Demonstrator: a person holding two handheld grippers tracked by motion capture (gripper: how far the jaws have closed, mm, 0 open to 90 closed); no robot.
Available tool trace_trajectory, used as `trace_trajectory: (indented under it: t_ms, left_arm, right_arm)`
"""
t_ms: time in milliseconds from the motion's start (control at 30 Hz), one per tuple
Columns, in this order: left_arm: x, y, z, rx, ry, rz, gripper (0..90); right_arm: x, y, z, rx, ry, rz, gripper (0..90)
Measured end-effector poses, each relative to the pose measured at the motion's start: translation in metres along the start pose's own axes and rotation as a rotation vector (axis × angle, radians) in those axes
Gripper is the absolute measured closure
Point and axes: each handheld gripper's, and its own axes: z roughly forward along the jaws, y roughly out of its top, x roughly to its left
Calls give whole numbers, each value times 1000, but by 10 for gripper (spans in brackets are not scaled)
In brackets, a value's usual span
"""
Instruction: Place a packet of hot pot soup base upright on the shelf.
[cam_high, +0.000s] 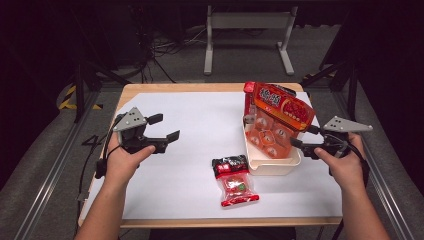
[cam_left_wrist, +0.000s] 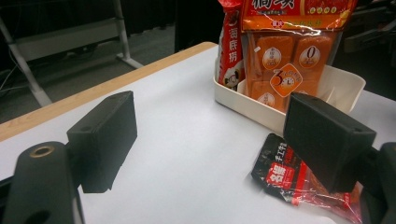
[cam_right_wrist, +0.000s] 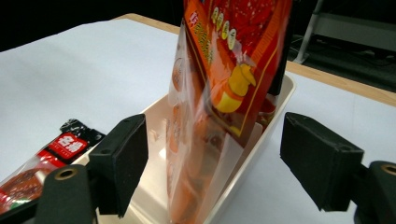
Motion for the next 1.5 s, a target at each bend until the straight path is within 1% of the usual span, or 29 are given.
trace_trajectory:
  t_ms: [67,167,233,267,367,400,433,467,567,600,633,733,767,800,833,933,1033,1067,1200,1233,1300,1333,1500]
  left_arm:
    - [0,0,2,4,-4,1,185]
    - [-2,-2,5,12,-10,-2,185]
    - [-2,-2,8,22,-15,1,185]
    - [-3,-3,10,26,-19,-3,185]
    - [-6,-4,16,45,-31,7,185]
    - [-6,-4,16,45,-31,7,185]
    - [-8,-6,21,63,-38,1,185]
    - [-8,-6,21,63,-38,1,185]
    - [-10,-9,30,81,-52,2,185]
    - [-10,-9,33,89,-55,8,185]
    - [-11,-11,36,94,-61,-1,185]
    - [-13,-14,45,108,-69,-1,185]
    - [-13,-15,47,115,-75,-7,187]
    - [-13,-16,50,121,-79,-2,187]
    - [-15,-19,55,125,-87,-8,186]
    - [-18,-22,65,144,-105,-3,185]
    - [-21,-27,76,164,-123,-11,183]
    - [-22,-28,79,171,-128,-5,183]
    - [-26,-33,93,189,-145,-10,184]
    - [-28,-34,96,187,-149,-18,185]
    - [-29,-35,102,187,-161,-19,187]
    - [-30,-36,104,185,-166,-28,189]
    - [-33,-39,114,191,-181,-25,201]
  right_arm:
    - [2,0,-6,-2,-4,-12,239]
    - [4,-1,-14,-7,-15,-18,237]
    - [5,-2,-18,-12,-14,-13,237]
    - [5,-2,-20,-12,-15,-19,237]
    - [7,-2,-25,-8,-8,-28,237]
    - [7,-2,-25,-8,-8,-28,237]
    - [9,-3,-29,-9,-2,-38,237]
    - [9,-3,-29,-9,-2,-38,237]
    - [12,-2,-32,-13,7,-49,237]
    - [13,-2,-33,-13,9,-54,237]
    - [14,-2,-33,-12,9,-56,237]
    - [17,-1,-33,-1,-2,-73,237]
    - [18,-1,-33,-1,3,-77,237]
    - [18,-1,-32,-1,6,-77,237]
    - [19,-1,-32,0,8,-81,237]
    - [21,-1,-30,5,15,-90,236]
    - [21,-1,-29,5,15,-92,235]
    - [21,-1,-29,4,14,-92,234]
    - [20,-2,-29,3,11,-91,231]
    - [20,-2,-29,3,11,-89,231]
    - [19,-2,-28,6,10,-92,232]
    - [19,-2,-28,6,10,-91,231]
    - [19,-3,-27,7,9,-95,230]
